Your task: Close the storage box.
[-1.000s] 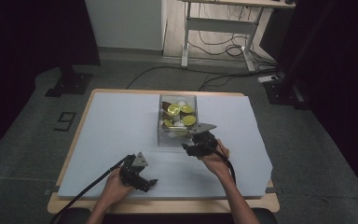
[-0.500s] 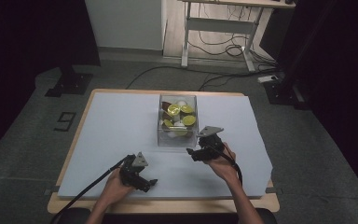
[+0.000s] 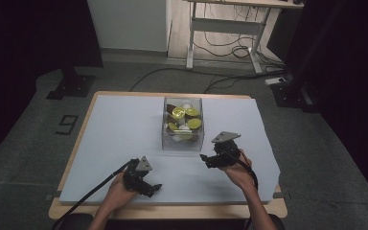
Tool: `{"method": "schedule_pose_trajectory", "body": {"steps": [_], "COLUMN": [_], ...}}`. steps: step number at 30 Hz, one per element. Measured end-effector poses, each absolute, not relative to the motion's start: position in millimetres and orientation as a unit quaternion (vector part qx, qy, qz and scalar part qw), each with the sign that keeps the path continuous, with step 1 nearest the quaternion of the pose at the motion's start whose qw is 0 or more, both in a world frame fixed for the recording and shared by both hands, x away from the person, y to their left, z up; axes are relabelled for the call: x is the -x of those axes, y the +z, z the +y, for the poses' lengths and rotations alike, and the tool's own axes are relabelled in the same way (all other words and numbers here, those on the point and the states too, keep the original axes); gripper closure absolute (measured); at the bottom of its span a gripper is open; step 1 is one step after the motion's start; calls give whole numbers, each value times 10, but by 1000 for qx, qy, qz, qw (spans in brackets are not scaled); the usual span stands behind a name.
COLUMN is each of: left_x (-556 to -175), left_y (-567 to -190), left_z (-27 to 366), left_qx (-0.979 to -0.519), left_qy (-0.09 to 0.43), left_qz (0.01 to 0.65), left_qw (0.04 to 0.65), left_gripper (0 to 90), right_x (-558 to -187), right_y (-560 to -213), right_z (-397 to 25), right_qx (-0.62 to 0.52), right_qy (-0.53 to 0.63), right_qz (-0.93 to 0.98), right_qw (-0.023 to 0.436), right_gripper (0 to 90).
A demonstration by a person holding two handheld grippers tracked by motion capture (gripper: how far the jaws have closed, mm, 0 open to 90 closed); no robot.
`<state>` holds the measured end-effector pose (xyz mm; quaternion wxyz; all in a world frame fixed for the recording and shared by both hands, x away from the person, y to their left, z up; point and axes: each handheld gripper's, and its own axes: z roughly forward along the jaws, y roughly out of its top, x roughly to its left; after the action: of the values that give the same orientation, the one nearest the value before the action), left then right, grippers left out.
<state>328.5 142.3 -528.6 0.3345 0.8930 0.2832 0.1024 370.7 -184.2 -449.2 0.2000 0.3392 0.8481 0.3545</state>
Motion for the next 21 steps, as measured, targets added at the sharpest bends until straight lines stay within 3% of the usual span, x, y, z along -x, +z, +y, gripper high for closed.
{"method": "schedule_pose_trajectory", "body": {"steps": [21], "left_x": [-3285], "left_y": [-5288], "left_z": [1422], "left_qx": [-893], "left_qy": [103], "left_qz": [283], "left_qw": [335], "left_gripper": [0], "right_x": [-3608], "right_y": [-4517], "right_z": [-2263], "right_qx": [-386], "right_qy": [346], "right_qz": [830], "right_qw": [205], "right_gripper": [113]}}
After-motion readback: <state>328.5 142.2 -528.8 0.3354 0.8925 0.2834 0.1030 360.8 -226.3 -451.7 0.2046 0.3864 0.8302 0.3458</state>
